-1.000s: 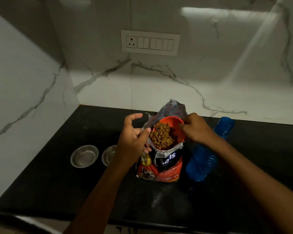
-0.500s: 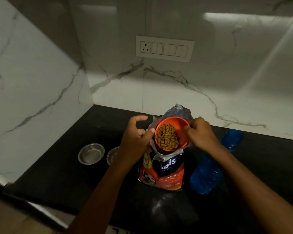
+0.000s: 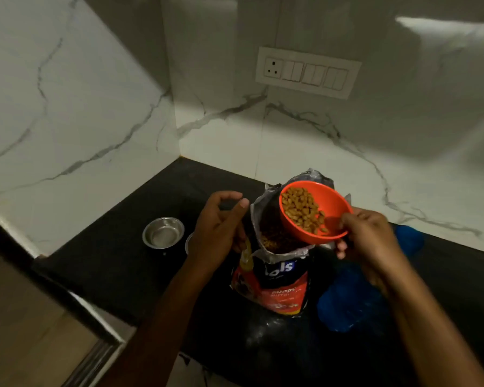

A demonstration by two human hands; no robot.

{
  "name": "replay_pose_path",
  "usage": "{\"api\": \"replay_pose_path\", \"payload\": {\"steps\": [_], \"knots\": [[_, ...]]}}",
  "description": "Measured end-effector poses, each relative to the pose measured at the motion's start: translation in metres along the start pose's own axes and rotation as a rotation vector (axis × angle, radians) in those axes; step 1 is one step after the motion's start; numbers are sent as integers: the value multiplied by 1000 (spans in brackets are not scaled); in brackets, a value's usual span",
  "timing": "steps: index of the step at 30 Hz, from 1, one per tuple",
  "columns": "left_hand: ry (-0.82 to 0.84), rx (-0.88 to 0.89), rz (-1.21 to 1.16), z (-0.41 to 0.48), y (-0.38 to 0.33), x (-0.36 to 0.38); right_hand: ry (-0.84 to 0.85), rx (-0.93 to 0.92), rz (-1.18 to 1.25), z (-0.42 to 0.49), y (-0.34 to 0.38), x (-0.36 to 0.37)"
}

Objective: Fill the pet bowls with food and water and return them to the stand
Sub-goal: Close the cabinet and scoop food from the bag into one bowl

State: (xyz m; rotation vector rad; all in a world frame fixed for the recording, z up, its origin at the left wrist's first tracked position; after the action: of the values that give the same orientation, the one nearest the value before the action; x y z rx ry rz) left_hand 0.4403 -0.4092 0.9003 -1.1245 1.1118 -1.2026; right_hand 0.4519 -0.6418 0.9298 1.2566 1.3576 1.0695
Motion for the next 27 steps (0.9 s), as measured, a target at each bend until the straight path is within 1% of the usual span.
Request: {"api": "replay_pose_path", "payload": {"steps": [4, 9, 14, 19, 22, 25, 27], "knots": [[30, -10, 24, -4, 4, -10, -1, -34, -2, -9, 20, 3], [144, 97, -54, 9, -14, -27, 6, -79, 21, -11, 42, 30], [309, 155, -127, 32, -38, -62, 15, -55, 2, -6, 54, 86], [310, 227, -107, 55, -45, -125, 52, -68, 37, 10, 57, 154], [264, 167, -51, 69, -31, -168, 99, -48, 27, 27, 48, 198], [230, 42, -40, 84, -5, -202, 131, -10, -17, 48, 27, 235], [220, -41, -20, 92, 18, -221, 135, 5, -92, 64, 5, 257]]}}
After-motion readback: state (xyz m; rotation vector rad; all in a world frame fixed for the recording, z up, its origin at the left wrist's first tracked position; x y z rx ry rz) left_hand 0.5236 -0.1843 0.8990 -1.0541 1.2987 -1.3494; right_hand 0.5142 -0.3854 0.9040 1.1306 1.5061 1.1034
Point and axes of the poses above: each hand's wrist, its own z-axis towards the middle knuckle, its own x-axis out of the palm, y = z × x, the point moved 4 cm from there along z, towards the middle knuckle, and after that the axes turned 8 degrees about y, right-handed, at the moved point
